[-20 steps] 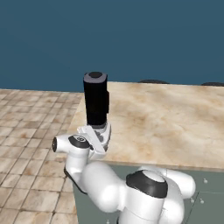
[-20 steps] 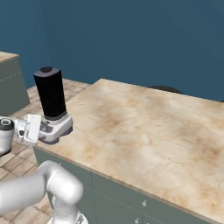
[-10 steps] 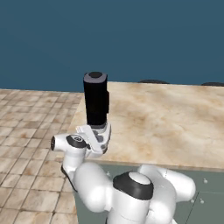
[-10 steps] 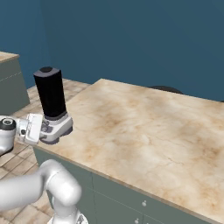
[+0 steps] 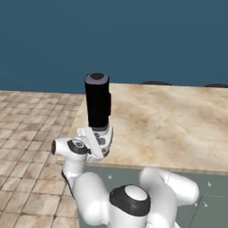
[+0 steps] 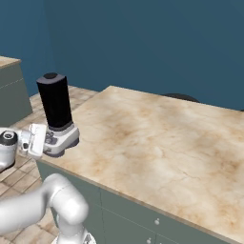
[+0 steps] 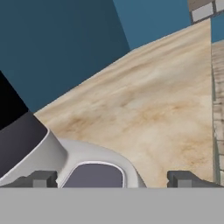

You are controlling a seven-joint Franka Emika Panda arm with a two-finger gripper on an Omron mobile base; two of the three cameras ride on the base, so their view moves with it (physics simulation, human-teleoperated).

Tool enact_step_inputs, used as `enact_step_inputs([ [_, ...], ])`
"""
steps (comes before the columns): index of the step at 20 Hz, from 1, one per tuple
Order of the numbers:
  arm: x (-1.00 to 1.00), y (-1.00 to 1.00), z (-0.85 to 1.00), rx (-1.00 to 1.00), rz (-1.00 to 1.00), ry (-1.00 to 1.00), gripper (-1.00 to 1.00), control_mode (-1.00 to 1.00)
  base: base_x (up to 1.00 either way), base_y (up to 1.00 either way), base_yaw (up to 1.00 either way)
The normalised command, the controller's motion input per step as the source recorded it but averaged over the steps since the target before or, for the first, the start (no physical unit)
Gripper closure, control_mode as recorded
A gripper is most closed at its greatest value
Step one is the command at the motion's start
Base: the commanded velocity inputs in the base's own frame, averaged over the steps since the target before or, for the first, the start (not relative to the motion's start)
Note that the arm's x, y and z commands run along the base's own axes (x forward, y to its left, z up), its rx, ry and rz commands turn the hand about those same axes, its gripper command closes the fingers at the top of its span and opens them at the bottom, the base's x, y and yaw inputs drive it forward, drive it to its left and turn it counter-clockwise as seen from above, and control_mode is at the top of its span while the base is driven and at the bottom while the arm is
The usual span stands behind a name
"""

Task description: Grab the lemon and lime from the fridge, place them in the blender, close the lid, and turn on the blender to create a marinade.

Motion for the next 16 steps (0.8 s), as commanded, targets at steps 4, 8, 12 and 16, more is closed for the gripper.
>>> enact_step_inputs([
  [4,0.34,0.01,-0.07,0.0,0.0,-0.12,-1.0,-1.0,0.0,0.0,0.0],
  [8,0.32,0.0,-0.15,0.0,0.0,-0.15,-1.0,-1.0,0.0,0.0,0.0],
  [12,0.31,0.06,-0.04,0.0,0.0,-0.1,-1.0,-1.0,0.0,0.0,0.0],
  [16,0.36,0.06,-0.05,0.0,0.0,-0.06,-1.0,-1.0,0.0,0.0,0.0],
])
